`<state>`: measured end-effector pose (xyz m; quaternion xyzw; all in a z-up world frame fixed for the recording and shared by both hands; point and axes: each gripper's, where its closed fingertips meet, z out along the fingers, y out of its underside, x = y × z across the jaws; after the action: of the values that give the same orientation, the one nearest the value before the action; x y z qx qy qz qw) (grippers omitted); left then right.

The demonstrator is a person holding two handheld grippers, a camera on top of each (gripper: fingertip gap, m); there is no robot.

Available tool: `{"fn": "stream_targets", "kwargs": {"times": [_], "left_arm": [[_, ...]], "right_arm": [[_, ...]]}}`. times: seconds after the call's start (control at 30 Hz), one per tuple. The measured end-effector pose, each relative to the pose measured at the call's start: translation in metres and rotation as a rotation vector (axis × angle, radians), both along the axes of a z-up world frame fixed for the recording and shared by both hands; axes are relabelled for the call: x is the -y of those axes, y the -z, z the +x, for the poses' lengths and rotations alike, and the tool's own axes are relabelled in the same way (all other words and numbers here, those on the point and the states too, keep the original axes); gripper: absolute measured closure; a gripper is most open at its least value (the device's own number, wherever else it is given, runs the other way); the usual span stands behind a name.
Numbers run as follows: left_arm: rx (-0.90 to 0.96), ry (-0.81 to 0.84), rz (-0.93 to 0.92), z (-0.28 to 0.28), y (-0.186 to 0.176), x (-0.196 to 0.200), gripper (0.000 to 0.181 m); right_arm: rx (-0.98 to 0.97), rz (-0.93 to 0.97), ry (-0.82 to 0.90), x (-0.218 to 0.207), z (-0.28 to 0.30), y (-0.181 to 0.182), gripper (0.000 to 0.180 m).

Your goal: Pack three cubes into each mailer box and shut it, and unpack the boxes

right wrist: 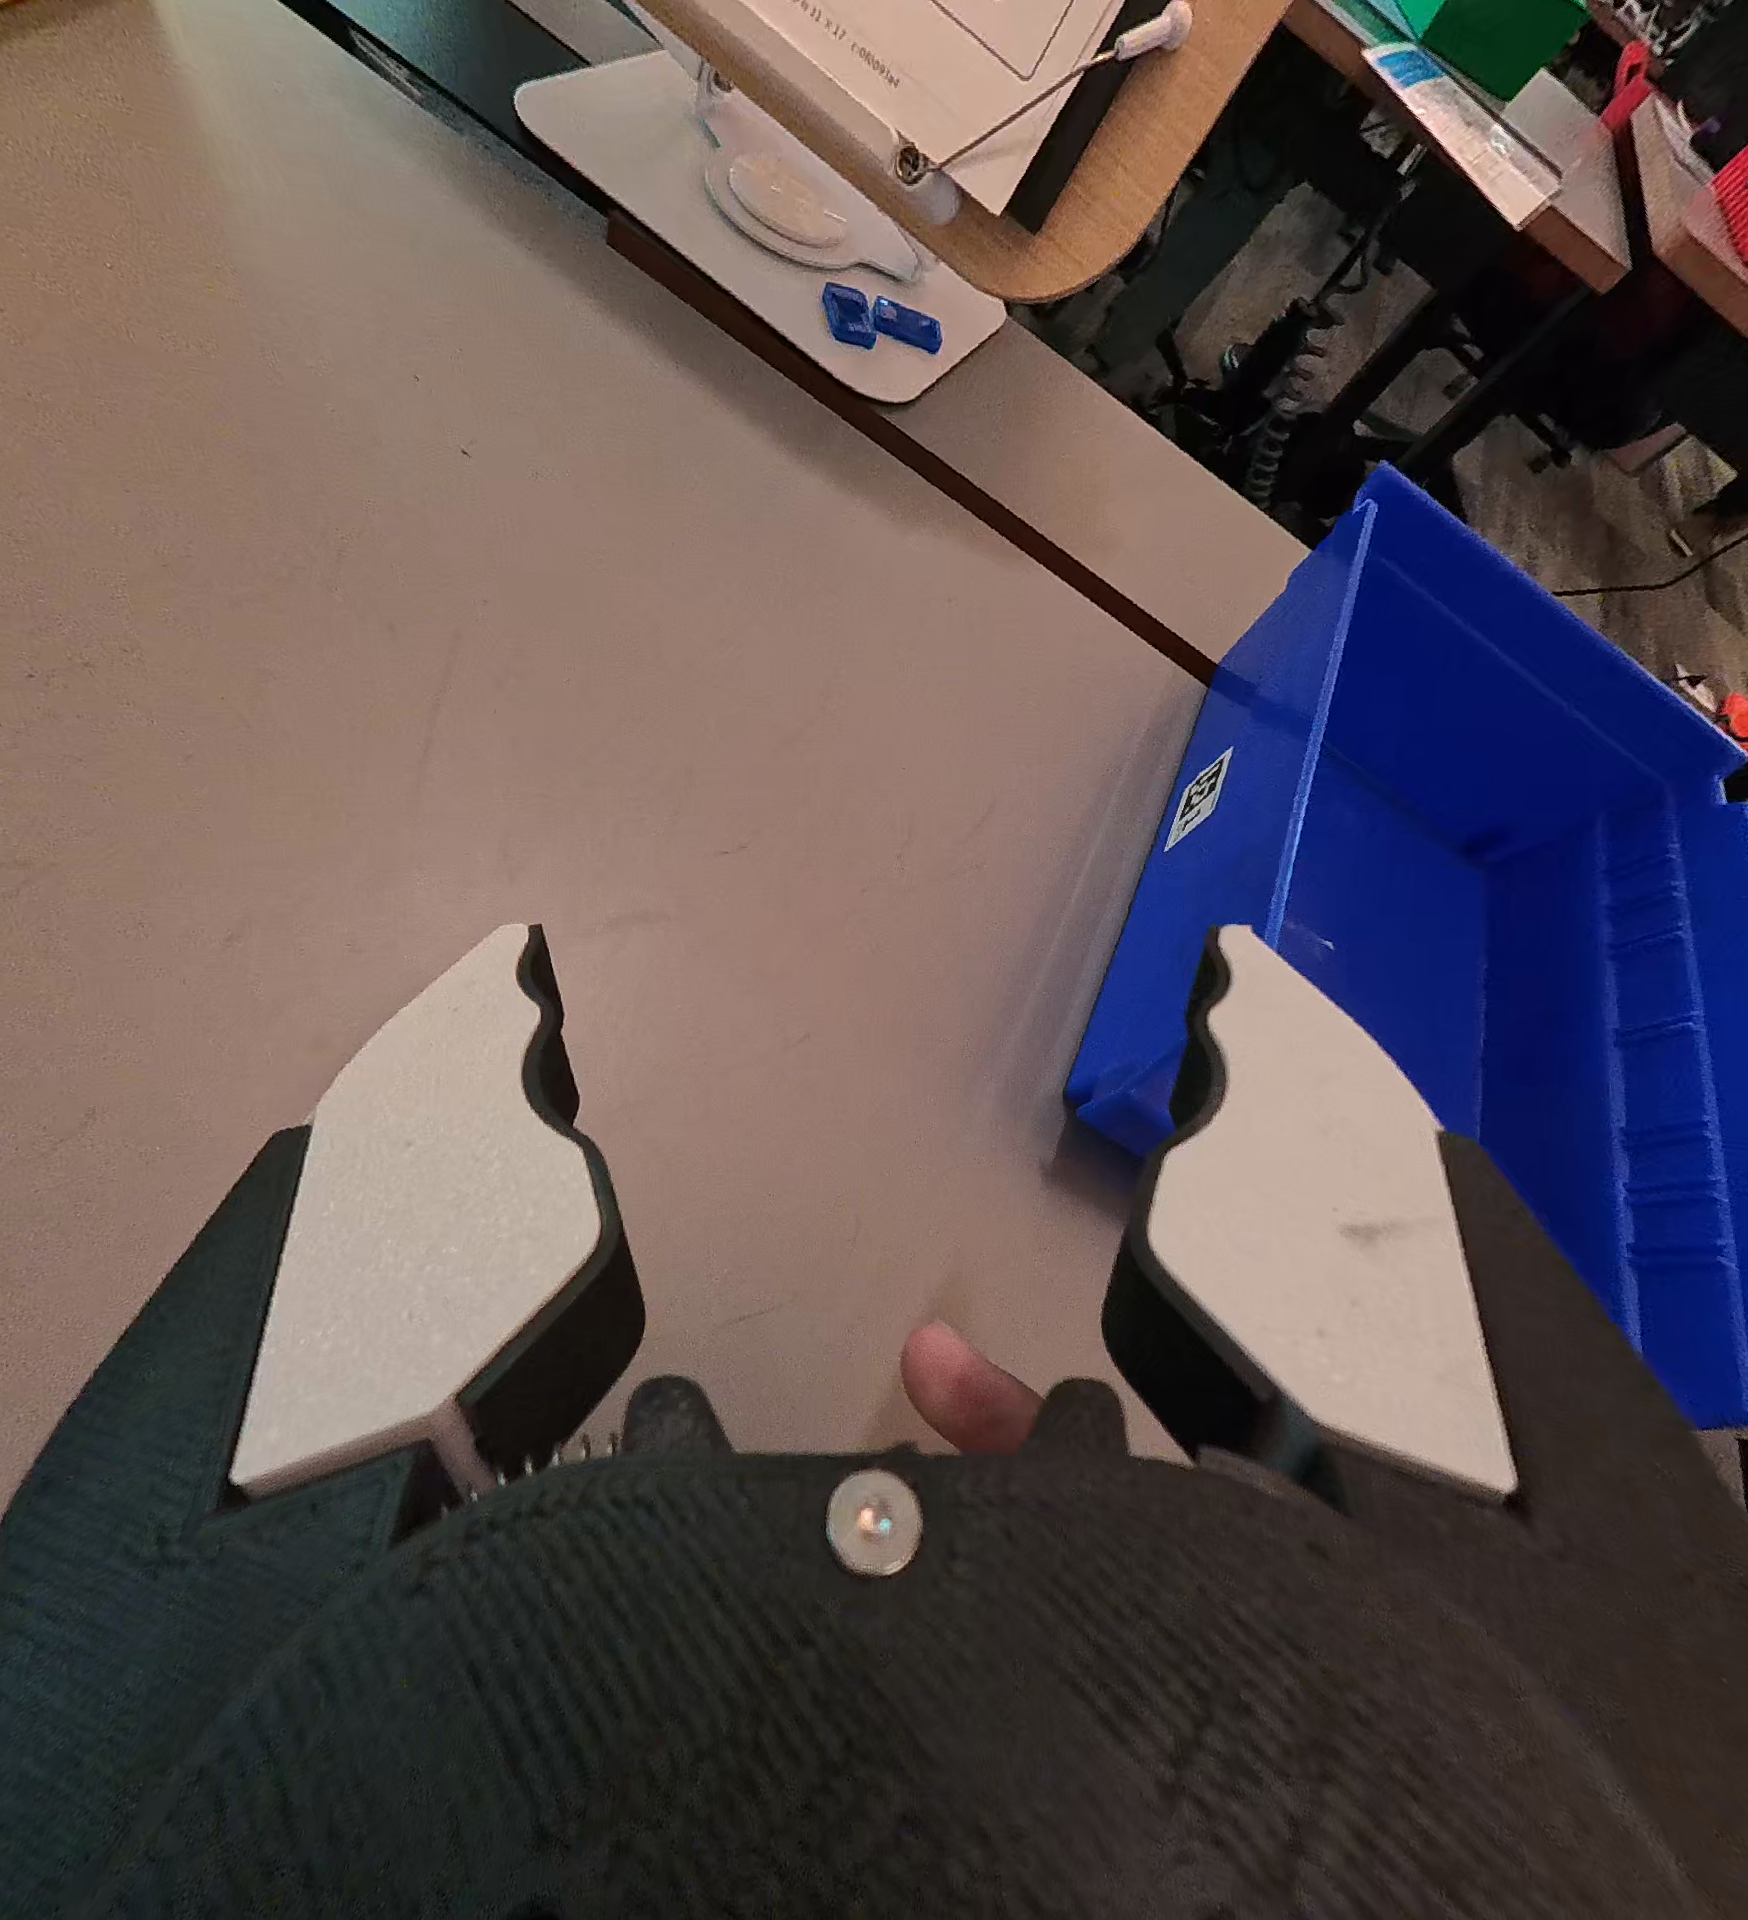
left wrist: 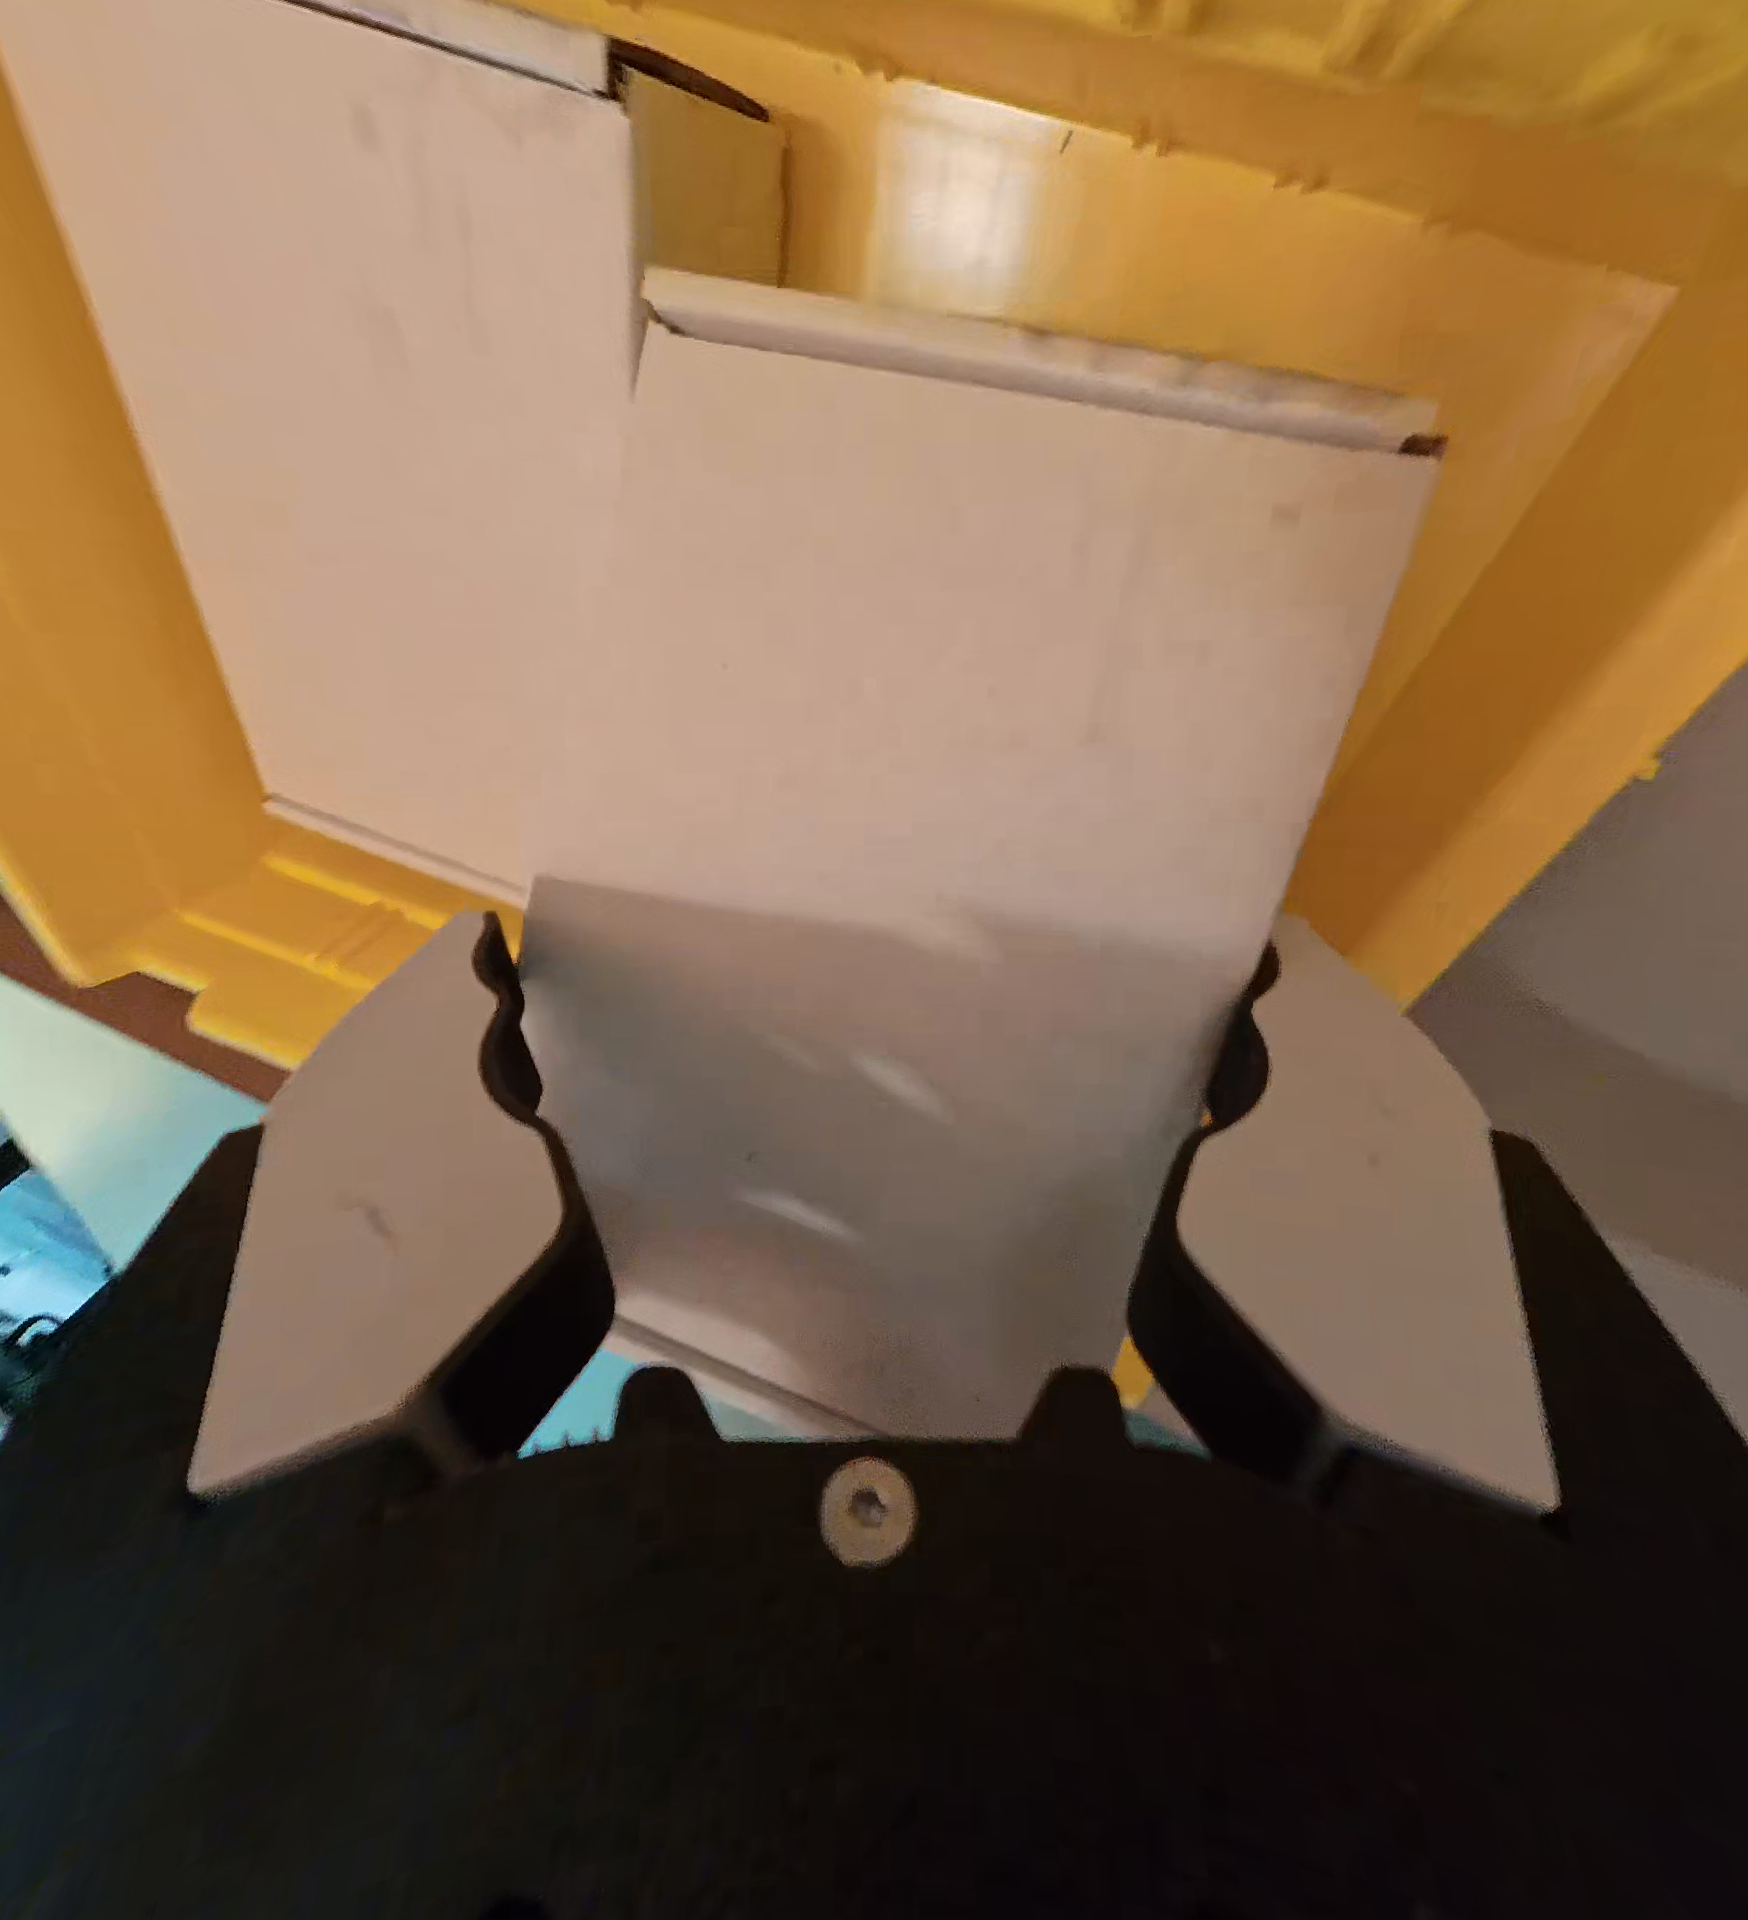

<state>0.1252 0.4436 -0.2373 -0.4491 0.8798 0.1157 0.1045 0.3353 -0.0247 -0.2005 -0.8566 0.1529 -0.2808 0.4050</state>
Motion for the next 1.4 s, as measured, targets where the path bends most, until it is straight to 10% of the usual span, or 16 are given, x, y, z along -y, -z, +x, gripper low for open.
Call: {"fn": "stream_targets", "kwargs": {"times": [0.13, 0.2, 0.37, 0.8, 1.4], "left_arm": [[0.031, 0.005, 0.032, 0.002, -0.03, 0.006, 0.067], [0.069, 0.056, 0.021, 0.005, -0.044, 0.016, 0.123], [0.103, -0.018, -0.024, -0.002, -0.038, 0.022, 0.142], [0.175, -0.09, -0.071, -0.014, -0.013, 0.007, 0.092], [-0.34, -0.008, 0.144, -0.015, 0.03, -0.023, 0.034]], "right_arm": [[-0.006, 0.007, -0.005, 0.002, -0.001, -0.002, 0.066], [-0.007, 0.02, -0.007, 0.003, -0.001, -0.004, 0.067], [-0.029, 0.012, -0.041, -0.001, -0.008, -0.002, 0.068], [-0.04, 0.003, -0.087, 0.002, -0.014, -0.002, 0.071], [-0.119, -0.128, -0.088, 0.0, -0.005, 0.048, 0.071]]}}
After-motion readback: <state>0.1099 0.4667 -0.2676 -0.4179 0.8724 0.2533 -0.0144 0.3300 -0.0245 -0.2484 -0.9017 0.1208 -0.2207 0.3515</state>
